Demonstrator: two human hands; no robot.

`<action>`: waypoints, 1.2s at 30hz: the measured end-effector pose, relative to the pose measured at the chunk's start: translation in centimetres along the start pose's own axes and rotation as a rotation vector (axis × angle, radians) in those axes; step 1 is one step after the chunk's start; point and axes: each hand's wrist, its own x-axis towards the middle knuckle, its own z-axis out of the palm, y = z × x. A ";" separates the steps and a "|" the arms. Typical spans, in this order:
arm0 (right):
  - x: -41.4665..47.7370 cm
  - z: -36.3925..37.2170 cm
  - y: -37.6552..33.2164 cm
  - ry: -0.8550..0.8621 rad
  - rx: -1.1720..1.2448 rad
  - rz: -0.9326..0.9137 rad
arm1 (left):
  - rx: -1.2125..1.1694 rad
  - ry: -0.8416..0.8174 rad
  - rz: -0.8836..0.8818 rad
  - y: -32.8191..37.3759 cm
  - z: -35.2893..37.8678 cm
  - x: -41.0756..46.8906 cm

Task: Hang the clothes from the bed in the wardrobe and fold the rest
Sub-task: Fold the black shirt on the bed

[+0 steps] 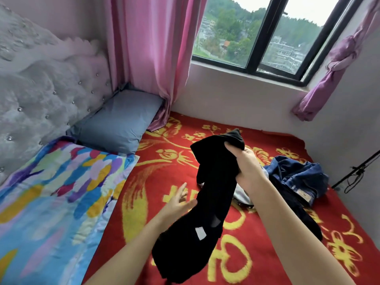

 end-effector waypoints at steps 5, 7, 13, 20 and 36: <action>-0.3 -0.8 -0.6 0.050 0.079 -0.033 | -0.186 -0.153 0.033 0.6 3.0 0.0; -0.2 -1.7 -0.5 0.104 0.095 -0.053 | -0.231 -0.160 0.093 0.8 3.7 -0.1; -0.1 -4.8 1.7 0.265 0.105 -0.026 | -0.561 0.297 0.076 1.8 5.3 1.9; -0.1 -12.0 10.1 0.575 -0.541 0.182 | -0.184 0.400 0.223 2.3 2.5 1.5; -0.7 -7.0 9.4 -0.340 -0.730 0.145 | 0.154 -0.003 0.223 2.6 1.7 -0.9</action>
